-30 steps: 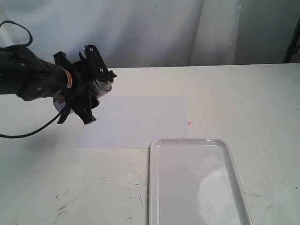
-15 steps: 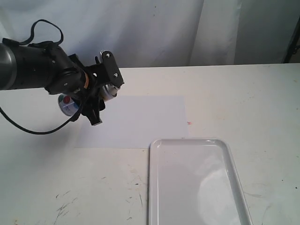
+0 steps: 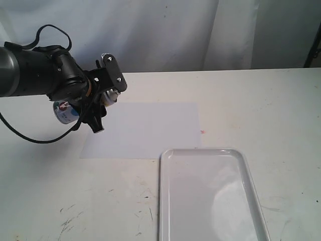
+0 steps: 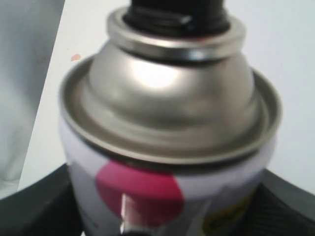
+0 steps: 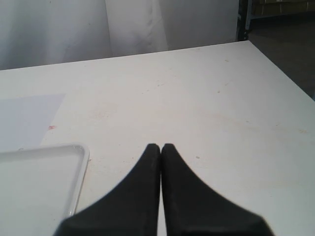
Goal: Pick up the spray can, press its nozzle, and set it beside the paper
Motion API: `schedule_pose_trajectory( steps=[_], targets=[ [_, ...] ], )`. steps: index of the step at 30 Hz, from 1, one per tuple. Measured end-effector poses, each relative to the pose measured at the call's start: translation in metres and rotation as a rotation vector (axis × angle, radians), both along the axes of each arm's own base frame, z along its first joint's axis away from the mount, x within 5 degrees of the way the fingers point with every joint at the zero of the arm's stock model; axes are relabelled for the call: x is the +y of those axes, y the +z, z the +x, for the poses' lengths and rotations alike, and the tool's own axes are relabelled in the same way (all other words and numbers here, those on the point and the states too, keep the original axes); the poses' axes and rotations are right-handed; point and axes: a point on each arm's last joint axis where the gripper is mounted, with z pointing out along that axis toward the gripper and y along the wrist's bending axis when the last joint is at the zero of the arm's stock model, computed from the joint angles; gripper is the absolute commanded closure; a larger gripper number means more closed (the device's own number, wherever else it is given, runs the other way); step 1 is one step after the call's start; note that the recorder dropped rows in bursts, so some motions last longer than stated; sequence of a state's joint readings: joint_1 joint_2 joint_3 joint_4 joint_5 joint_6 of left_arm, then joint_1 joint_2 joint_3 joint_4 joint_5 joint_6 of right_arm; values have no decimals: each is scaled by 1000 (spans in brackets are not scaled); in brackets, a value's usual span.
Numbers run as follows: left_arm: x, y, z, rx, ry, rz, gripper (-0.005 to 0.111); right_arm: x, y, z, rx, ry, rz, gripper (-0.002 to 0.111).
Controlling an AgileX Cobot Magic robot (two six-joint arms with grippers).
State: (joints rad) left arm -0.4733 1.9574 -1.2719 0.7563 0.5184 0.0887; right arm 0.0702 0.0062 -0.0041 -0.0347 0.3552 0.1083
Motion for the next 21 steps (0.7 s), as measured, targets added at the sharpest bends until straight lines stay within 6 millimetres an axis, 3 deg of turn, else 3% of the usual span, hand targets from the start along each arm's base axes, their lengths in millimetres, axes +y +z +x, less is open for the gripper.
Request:
schedule_pose_trajectory(
  steps=[4,14,21],
  targets=[
    [0,0,0,-1,14,-11,107,-1,3,1,-43,2,-34,108],
    [-1,0,2,-19,-8,-2,107,2,52,-1,-585,27,0,108],
    [-3,-30,6,34,-24,38,107,3,60,-4,-675,31,34,108]
  ],
)
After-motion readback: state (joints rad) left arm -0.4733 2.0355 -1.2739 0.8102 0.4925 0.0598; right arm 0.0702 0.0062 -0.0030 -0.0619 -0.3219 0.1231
